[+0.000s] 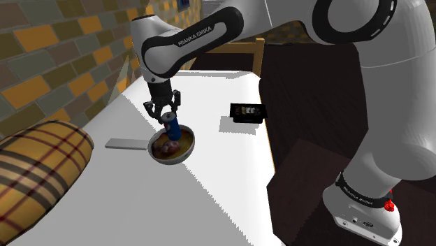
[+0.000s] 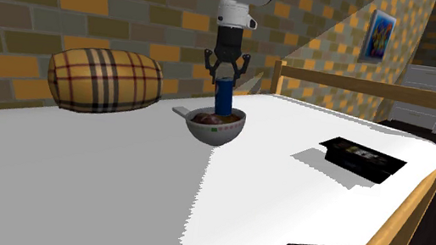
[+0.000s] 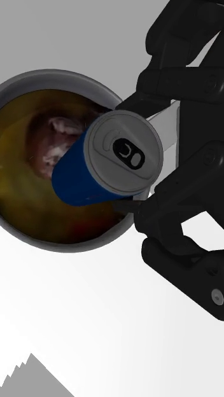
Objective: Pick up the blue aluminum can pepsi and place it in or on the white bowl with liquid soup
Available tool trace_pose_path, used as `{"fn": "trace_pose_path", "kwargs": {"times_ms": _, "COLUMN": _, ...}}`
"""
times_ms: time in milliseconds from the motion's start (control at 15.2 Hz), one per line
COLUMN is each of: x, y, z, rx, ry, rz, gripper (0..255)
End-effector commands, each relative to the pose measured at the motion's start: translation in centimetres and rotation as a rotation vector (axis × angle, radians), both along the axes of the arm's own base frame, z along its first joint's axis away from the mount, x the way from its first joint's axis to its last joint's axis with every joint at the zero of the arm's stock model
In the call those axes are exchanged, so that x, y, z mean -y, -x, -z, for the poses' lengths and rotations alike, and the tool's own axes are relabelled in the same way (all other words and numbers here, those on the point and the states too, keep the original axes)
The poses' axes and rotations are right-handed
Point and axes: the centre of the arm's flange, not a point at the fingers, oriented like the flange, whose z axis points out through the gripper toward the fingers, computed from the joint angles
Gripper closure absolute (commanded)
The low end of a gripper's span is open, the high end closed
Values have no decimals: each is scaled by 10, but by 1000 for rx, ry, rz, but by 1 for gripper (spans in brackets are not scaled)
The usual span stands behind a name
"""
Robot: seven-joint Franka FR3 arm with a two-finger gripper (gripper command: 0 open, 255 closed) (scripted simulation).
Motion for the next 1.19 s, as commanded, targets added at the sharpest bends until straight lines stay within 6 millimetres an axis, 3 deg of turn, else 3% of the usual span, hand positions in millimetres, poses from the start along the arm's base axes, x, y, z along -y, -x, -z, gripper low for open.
{"fn": "trace_pose_path", "kwargs": {"times_ms": 0, "x": -1, "y": 1, "z": 4, "rx": -7, "ry": 1, "rz": -1, "gripper": 255}}
{"fn": "trace_pose_path", "kwargs": {"times_ms": 66, "x": -2, "y": 1, "z": 5, "rx": -7, "ry": 0, "rz": -1, "gripper": 0}}
{"fn": "trace_pose_path", "kwargs": {"times_ms": 396, "x": -1, "y": 1, "z": 4, "rx": -7, "ry": 1, "rz": -1, "gripper": 0}}
{"fn": "trace_pose_path", "kwargs": {"times_ms": 660, "x": -1, "y": 1, "z": -46, "rx": -7, "ry": 1, "rz": -1, "gripper": 0}}
{"fn": "trace_pose_path", "kwargs": {"times_ms": 1122, "x": -1, "y": 1, "z": -46, "rx": -7, "ry": 1, "rz": -1, "gripper": 0}}
